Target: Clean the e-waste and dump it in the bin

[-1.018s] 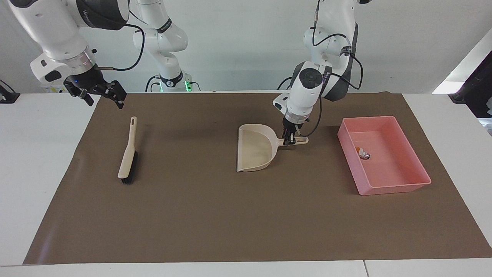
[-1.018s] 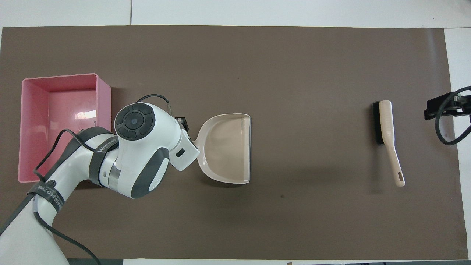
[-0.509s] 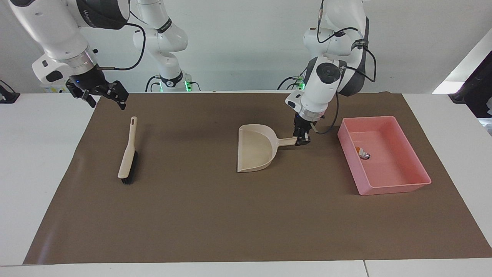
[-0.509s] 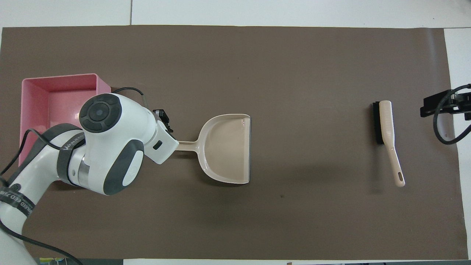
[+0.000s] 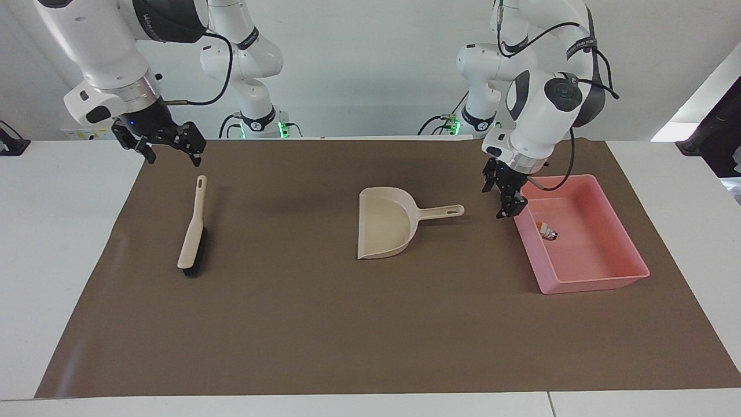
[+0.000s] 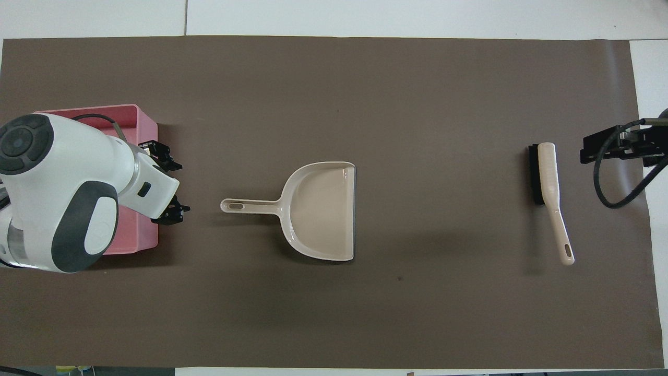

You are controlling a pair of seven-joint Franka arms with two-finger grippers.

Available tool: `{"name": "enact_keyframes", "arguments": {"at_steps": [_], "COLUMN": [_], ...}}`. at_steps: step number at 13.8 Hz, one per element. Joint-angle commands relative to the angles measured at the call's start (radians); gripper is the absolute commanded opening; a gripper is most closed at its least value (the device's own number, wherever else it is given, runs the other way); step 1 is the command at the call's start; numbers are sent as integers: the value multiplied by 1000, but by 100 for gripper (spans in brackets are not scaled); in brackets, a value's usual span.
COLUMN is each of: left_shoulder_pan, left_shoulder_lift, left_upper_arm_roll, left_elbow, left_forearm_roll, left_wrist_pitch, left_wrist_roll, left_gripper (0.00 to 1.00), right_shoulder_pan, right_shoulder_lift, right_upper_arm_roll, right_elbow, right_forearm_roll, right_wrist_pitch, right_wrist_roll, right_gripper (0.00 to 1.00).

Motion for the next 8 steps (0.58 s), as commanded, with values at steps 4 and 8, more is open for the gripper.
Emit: {"name": "enact_keyframes", "arguments": {"at_steps": [4, 8], "left_shoulder_pan": [42, 91], "left_shoulder_lift": [-20, -21], "left_upper_arm_roll": [-5, -4], "left_elbow": [-19, -16], "left_forearm_roll": [10, 13], "left_wrist_pitch": [-20, -42], "left_wrist_roll": [-320, -743], "left_gripper": [100, 100], "right_shoulder_pan": [-4, -4], "right_shoulder_lift": [-19, -19], "right_upper_arm_roll": [-1, -3], "right_elbow": [-18, -20], "right_forearm_roll": [-2, -2], "right_wrist_pitch": [0, 0], "right_wrist_roll": [4, 4], "right_gripper": [100, 100]}}
